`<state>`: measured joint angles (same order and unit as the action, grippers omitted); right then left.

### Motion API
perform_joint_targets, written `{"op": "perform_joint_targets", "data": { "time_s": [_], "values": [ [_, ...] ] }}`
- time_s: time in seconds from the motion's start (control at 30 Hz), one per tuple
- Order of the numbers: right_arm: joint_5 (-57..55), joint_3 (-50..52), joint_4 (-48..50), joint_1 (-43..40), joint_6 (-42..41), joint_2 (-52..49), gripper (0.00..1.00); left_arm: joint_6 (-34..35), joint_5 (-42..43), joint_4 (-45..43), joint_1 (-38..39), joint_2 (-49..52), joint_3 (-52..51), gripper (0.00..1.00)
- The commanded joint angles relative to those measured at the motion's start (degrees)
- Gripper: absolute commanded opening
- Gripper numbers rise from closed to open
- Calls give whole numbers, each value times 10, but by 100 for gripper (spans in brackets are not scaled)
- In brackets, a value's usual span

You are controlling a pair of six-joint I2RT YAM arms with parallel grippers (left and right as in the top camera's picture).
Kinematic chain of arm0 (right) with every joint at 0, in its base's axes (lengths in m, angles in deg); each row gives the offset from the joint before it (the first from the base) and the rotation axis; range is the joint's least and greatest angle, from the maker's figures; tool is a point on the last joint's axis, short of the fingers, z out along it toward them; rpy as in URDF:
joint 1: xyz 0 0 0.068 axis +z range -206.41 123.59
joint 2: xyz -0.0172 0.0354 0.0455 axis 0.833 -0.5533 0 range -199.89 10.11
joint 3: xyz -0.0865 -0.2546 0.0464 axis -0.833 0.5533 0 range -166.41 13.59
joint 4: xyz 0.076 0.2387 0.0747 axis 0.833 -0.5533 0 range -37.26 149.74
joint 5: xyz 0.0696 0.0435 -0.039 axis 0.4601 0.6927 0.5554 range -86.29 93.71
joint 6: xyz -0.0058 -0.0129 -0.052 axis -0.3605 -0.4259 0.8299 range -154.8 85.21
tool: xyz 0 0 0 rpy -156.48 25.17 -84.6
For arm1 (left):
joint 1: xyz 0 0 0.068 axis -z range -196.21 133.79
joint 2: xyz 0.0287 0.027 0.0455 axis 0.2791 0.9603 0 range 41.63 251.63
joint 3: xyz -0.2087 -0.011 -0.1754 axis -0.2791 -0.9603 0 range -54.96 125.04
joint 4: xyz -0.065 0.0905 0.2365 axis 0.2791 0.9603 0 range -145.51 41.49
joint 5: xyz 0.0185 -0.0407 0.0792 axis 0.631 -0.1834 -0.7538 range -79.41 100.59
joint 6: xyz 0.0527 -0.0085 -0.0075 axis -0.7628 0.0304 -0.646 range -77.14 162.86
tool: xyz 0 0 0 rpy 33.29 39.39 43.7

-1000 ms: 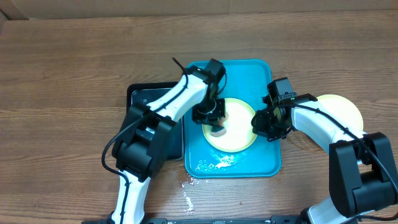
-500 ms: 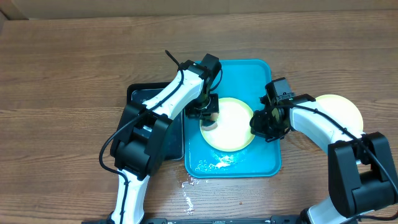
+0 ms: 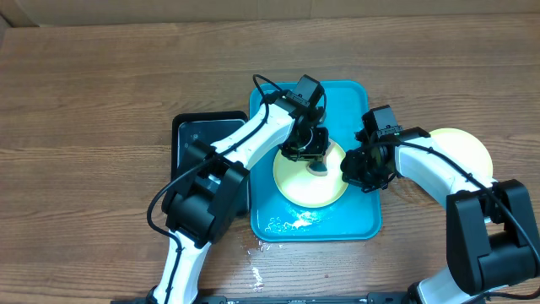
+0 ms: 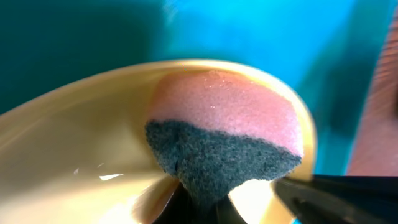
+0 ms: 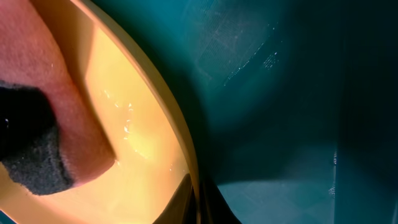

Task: Clean dirty plates on tray and stack at the side
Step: 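Scrub the last plate's blue stain with the sponge in the left gripper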

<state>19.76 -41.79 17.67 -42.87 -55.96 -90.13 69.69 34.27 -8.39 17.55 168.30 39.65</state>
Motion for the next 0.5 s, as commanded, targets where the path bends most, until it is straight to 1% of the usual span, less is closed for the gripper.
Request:
{"op": "perform_joint_targets", "data": {
  "time_s": [0.0,0.1,0.17,0.3,0.47],
  "values": [
    [-18,3,-2,0,6,-7,4,7,-97,33,-17,7,7,4],
    [-18,3,-2,0,6,-7,4,17,-182,78,-33,7,7,4],
    [-18,3,-2,0,6,-7,4,17,-207,110,-47,7,7,4],
    [-18,3,2,0,6,-7,4,17,-214,165,-68,7,7,4],
    [-18,3,4,0,6,-7,4,17,-225,218,-71,7,7,4]
  ]
}}
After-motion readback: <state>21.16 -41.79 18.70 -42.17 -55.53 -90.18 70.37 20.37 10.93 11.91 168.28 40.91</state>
